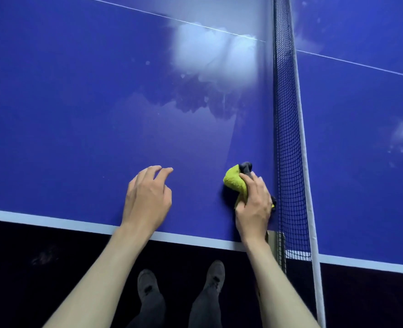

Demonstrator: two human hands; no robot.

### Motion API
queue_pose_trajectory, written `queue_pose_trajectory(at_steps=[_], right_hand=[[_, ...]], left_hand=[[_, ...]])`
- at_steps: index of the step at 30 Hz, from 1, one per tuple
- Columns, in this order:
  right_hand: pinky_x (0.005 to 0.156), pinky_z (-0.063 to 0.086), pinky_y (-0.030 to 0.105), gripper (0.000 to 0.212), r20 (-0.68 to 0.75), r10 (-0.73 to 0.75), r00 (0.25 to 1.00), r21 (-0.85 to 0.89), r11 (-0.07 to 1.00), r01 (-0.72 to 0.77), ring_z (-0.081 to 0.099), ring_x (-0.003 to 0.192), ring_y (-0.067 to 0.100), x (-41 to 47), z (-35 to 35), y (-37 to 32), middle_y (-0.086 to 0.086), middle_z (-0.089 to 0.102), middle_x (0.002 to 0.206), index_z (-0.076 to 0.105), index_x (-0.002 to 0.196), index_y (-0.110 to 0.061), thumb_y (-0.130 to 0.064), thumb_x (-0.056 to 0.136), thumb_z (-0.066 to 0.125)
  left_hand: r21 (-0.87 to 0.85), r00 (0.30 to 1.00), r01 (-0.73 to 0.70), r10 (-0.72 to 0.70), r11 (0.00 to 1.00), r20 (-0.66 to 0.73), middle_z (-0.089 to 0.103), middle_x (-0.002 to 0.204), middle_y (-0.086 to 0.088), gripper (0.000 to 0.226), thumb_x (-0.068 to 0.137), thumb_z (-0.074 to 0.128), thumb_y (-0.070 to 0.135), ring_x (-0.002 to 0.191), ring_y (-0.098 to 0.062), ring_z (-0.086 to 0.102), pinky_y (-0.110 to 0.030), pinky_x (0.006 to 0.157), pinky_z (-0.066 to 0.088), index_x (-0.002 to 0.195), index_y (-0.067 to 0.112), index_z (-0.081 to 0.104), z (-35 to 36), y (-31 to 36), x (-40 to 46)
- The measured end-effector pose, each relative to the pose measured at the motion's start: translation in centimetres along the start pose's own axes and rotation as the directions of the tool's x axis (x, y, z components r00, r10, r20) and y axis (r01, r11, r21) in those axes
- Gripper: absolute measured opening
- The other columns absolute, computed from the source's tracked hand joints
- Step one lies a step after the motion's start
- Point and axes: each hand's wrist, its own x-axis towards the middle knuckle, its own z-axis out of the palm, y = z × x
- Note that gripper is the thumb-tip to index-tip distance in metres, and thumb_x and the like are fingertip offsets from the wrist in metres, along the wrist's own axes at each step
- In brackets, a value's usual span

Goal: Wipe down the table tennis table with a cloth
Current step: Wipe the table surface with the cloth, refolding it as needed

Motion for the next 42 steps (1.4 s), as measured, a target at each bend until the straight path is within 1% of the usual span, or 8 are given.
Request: queue_pose_trajectory(at_steps=[9, 12, 15, 20, 24, 30, 34, 42], right_hand=[[0.127, 0.015, 0.048, 0.066, 0.092, -0.041, 0.995, -0.108, 0.993, 0.051, 0.021, 0.158, 0.026, 22.3, 5.2, -2.0, -0.001, 0.039, 0.164, 0.048, 0.15, -0.028, 0.0, 0.09, 0.053], [0.123, 0.024, 0.047, 0.064, -0.005, -0.076, 0.997, -0.079, 0.994, 0.076, 0.038, 0.148, 0.028, 22.9, 5.9, -1.8, 0.003, 0.053, 0.15, 0.053, 0.146, -0.025, -0.002, 0.086, 0.054], [0.113, 0.035, 0.044, 0.06, -0.017, -0.139, 0.99, -0.005, 0.99, 0.139, 0.053, 0.132, 0.028, 19.4, 6.3, -2.3, 0.003, 0.062, 0.136, 0.059, 0.138, -0.023, -0.006, 0.081, 0.058], [0.114, 0.037, 0.05, 0.064, 0.08, -0.177, 0.981, 0.064, 0.983, 0.172, 0.051, 0.137, 0.024, 8.0, 4.2, -4.3, -0.007, 0.058, 0.146, 0.061, 0.134, -0.03, -0.008, 0.073, 0.065], [0.115, 0.036, 0.044, 0.068, 0.152, -0.247, 0.957, 0.069, 0.969, 0.239, 0.047, 0.142, 0.019, -4.0, 1.9, -4.9, -0.014, 0.053, 0.152, 0.064, 0.132, -0.033, -0.007, 0.069, 0.071], [0.116, 0.036, 0.04, 0.051, 0.192, -0.325, 0.926, 0.063, 0.946, 0.319, 0.043, 0.146, 0.012, -10.3, 0.2, -3.7, -0.018, 0.049, 0.155, 0.065, 0.134, -0.036, -0.021, 0.086, 0.06], [0.116, 0.035, 0.038, 0.063, 0.166, -0.36, 0.918, 0.025, 0.932, 0.361, 0.046, 0.145, 0.017, -5.7, 1.3, -3.3, -0.014, 0.051, 0.154, 0.065, 0.135, -0.035, -0.009, 0.077, 0.061], [0.112, 0.037, 0.046, 0.06, 0.026, -0.131, 0.991, -0.017, 0.991, 0.131, 0.051, 0.135, 0.023, 17.1, 8.0, -6.4, -0.005, 0.06, 0.141, 0.06, 0.136, -0.029, -0.011, 0.079, 0.061]], left_hand=[[0.055, 0.998, 0.063, -0.061, 0.997, -0.028, 0.056, 0.14, 0.001, 0.048, 0.094, 0.055, 0.013, 0.135, -0.02, 0.047, -0.041, 0.111, 0.038, 0.14, 0.024, 0.058, 0.6, -0.4, -0.8], [0.053, 0.996, 0.08, -0.078, 0.995, -0.043, 0.056, 0.14, 0.002, 0.047, 0.094, 0.055, 0.013, 0.134, -0.018, 0.047, -0.04, 0.11, 0.038, 0.14, 0.024, 0.058, 0.8, -0.2, -1.6], [0.068, 0.995, 0.088, -0.084, 0.994, -0.059, 0.056, 0.14, 0.001, 0.047, 0.095, 0.054, 0.013, 0.134, -0.018, 0.047, -0.04, 0.11, 0.039, 0.14, 0.024, 0.057, 0.4, -1.0, -1.3], [0.037, 0.994, 0.078, -0.075, 0.996, -0.075, 0.056, 0.139, 0.001, 0.047, 0.095, 0.053, 0.013, 0.132, -0.02, 0.048, -0.041, 0.108, 0.039, 0.14, 0.023, 0.057, -1.0, -0.3, -0.2], [-0.012, 0.994, 0.055, -0.056, 0.998, -0.092, 0.056, 0.137, 0.001, 0.047, 0.095, 0.052, 0.013, 0.13, -0.022, 0.048, -0.042, 0.107, 0.039, 0.14, 0.023, 0.057, -2.0, 0.5, 0.6], [0.0, 0.996, 0.028, -0.028, 1.0, -0.089, 0.057, 0.136, 0.002, 0.046, 0.095, 0.054, 0.013, 0.129, -0.02, 0.048, -0.041, 0.106, 0.04, 0.139, 0.025, 0.057, -2.0, 0.2, 1.2], [0.005, 0.996, 0.05, -0.049, 0.999, -0.079, 0.056, 0.137, 0.003, 0.046, 0.095, 0.053, 0.013, 0.13, -0.02, 0.048, -0.041, 0.108, 0.038, 0.14, 0.025, 0.056, -1.2, -0.6, 2.1], [0.006, 0.988, 0.113, -0.111, 0.994, -0.107, 0.059, 0.133, 0.001, 0.046, 0.093, 0.054, 0.009, 0.126, -0.022, 0.053, -0.043, 0.108, 0.039, 0.137, 0.022, 0.059, -0.1, -2.4, 2.3]])
